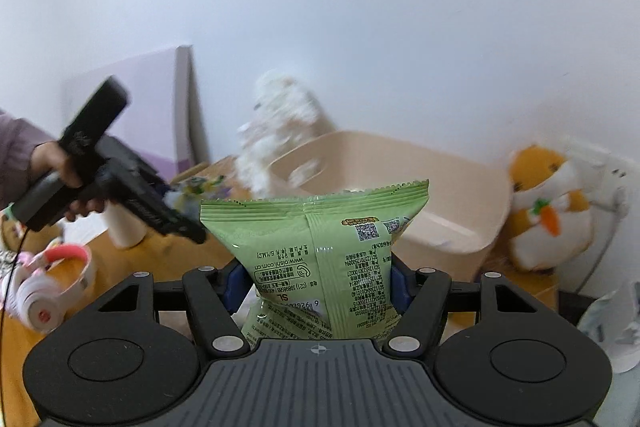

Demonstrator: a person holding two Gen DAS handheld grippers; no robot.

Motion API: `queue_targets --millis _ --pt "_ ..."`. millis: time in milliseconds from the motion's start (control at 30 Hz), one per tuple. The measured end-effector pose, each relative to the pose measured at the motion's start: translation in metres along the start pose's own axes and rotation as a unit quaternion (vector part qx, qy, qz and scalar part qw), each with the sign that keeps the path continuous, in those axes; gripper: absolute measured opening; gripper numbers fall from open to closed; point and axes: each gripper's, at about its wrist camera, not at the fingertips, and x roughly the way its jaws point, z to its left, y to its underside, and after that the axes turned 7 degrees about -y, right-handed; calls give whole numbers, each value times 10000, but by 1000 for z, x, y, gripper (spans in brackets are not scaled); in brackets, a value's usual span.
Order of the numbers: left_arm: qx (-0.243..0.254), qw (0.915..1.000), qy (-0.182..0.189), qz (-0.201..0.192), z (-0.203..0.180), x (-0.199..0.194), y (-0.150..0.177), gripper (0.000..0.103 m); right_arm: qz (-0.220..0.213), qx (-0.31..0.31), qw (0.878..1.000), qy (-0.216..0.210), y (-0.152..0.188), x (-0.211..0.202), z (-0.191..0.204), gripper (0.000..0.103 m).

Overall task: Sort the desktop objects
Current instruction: 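Carry both snack bags to the basket and release them inside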

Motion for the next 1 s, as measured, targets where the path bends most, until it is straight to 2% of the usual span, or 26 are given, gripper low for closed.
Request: queue_targets --millis 267,467,700,1000 --pt "99 9983 25 -580 -7 -25 -47 61 -208 -183 9987 426 -24 -2 -34 65" --pt "255 9950 -81 -958 -23 -27 -94 62 -343 -320 9965 698 -50 14 -56 65" --pt "102 9933 -214 -1132 -39 -13 -136 62 -456 -377 9939 933 -79 42 -71 65" --pt "-375 9918 -432 -1139 -52 7 -152 62 -197 -2 9919 1258 -79 88 -89 65"
